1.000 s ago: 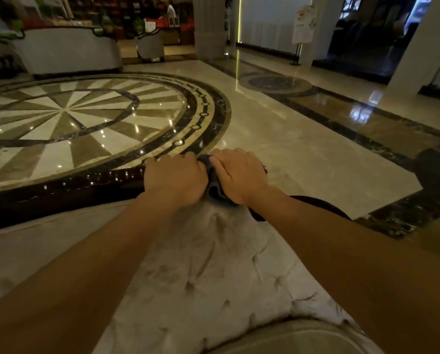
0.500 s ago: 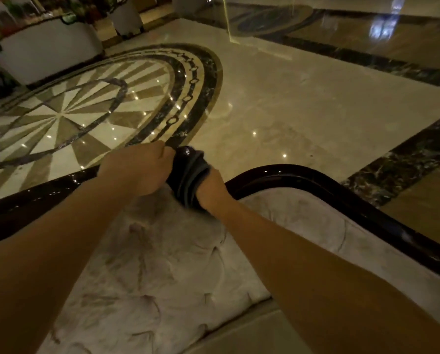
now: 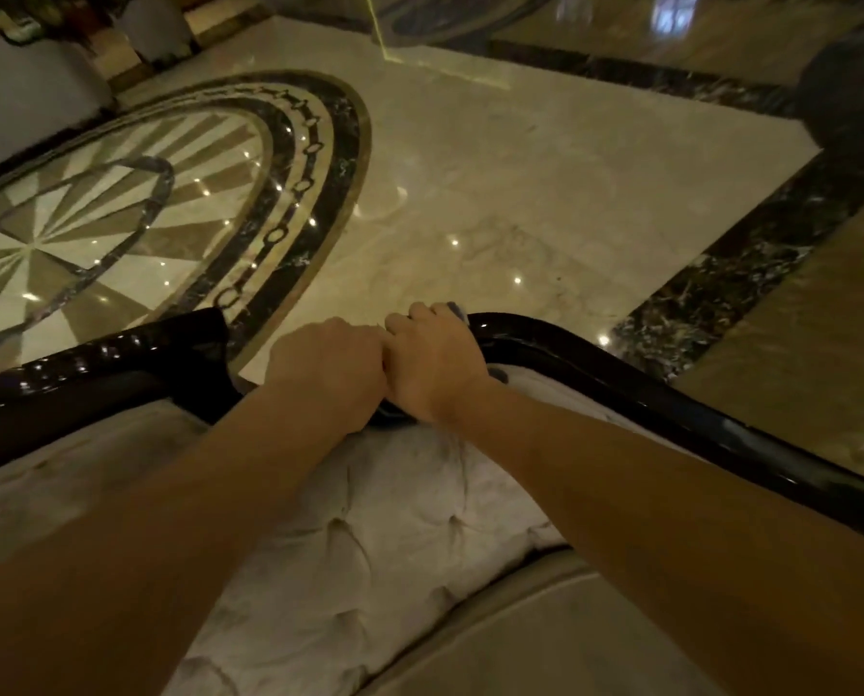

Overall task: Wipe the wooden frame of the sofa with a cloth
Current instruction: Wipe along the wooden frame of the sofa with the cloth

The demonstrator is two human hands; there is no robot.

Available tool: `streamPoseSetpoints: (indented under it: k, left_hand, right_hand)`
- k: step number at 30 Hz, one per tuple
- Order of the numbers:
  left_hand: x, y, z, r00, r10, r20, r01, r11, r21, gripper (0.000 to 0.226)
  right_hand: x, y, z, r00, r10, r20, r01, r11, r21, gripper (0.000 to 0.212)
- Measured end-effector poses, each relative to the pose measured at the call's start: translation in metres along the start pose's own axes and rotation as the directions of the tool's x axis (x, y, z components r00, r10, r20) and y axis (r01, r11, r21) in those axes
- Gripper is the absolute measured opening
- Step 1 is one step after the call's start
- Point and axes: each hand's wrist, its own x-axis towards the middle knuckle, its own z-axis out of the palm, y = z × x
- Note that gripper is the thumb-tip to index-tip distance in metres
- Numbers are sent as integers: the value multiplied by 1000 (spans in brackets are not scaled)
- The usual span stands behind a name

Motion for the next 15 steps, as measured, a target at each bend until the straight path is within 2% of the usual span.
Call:
streamPoseSetpoints:
  k: [3,5,7,9,11,15]
  left_hand:
    - [13,24,21,989,7,-147,-52,950,-307,16]
    - [24,34,30,966,-38,-254,-95,868,-488,23]
    - [31,48,37,967,-75,-245,-83,813,-577,32]
    - [35,58,43,980,-85,-179,-21,854,-519,40]
    - [38,78,46,984,-50,-171,-22,919,-394,48]
    - [45,129,40,943,183,-277,-228,964,-138,56]
  right_hand:
    - [-8,29,0,997,76,-28,-77,996,-43,41]
    - [-19,52,-3,984,160,-84,-167,983,-81,43]
    - [-35,75,-6,965,242,-98,-250,964,-87,41]
    - [-52,92,-7,942,330,-65,-332,943,-24,41]
    - [-78,114,-9,918,396,-3,-396,918,31,41]
    - [-157,154,-23,874,482,56,-483,876,3,40]
